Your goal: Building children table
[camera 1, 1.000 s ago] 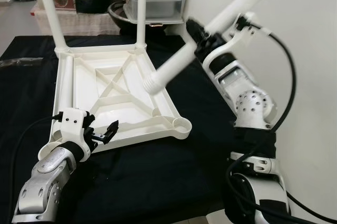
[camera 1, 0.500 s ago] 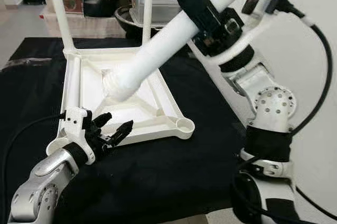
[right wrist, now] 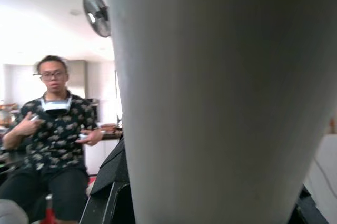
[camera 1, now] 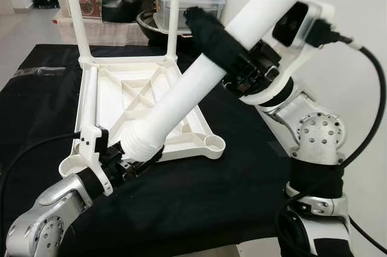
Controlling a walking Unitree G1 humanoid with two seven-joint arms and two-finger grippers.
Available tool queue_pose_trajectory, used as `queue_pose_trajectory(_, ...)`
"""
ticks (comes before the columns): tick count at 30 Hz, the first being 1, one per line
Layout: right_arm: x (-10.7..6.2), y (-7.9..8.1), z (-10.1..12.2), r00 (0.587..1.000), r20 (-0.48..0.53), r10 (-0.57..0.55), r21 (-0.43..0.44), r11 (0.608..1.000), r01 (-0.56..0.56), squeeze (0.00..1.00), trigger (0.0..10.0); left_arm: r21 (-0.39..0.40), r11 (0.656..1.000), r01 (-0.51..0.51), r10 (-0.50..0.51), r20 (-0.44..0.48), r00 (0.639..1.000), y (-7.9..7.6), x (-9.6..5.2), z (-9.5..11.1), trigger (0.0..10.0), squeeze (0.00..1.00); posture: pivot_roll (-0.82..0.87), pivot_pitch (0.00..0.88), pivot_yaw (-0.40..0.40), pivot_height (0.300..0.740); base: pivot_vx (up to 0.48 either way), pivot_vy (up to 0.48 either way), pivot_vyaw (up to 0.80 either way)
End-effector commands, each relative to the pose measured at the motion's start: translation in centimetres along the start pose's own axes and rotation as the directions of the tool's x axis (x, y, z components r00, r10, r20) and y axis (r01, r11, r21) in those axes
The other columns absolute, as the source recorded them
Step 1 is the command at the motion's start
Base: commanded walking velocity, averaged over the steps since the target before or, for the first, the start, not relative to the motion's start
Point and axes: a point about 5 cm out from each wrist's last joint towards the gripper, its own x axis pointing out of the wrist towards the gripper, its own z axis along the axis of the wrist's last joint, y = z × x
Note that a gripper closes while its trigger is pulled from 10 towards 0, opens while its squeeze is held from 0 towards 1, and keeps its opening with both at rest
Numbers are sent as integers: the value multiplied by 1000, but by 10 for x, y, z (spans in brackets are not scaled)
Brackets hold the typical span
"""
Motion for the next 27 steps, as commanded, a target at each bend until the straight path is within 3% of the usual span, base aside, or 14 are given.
queue_pose_trajectory(1, 1, 6, 0, 999, -15, 49, 0, 999, -49, 0, 0, -10, 999, 51, -51, -37, 998, -5, -1, -2, 10000, 0, 110, 0, -122, 740, 0, 0, 0)
queue_pose_trajectory(8, -1, 11, -7, 993, -51, 103, 19, 995, -102, 0, 0, -30, 985, 171, -173, -103, 980, -17, -3, -4, 10000, 0, 117, 0, -121, 740, 0, 0, 0)
queue_pose_trajectory(11, -1, 15, -13, 985, -88, 149, 44, 988, -145, 0, 0, -36, 962, 271, -273, -126, 954, -25, -5, 6, 10000, 0, 117, 0, -119, 740, 0, 0, 0)
queue_pose_trajectory(13, -1, 15, -14, 983, -94, 155, 49, 987, -151, 0, 0, -35, 958, 285, -287, -128, 949, -26, -5, 8, 10000, 0, 117, 0, -119, 740, 0, 0, 0)
queue_pose_trajectory(21, 0, 14, -22, 971, -142, 192, 81, 980, -182, 0, 0, -26, 881, 472, -468, -190, 863, -44, -1, 24, 10000, 0, 121, 0, -120, 740, 0, 0, 0)
queue_pose_trajectory(27, 1, 12, -24, 973, -138, 185, 85, 981, -174, 0, 0, -42, 838, 543, -537, -232, 811, -53, 0, 26, 10000, 0, 120, 0, -119, 740, 0, 0, 0)
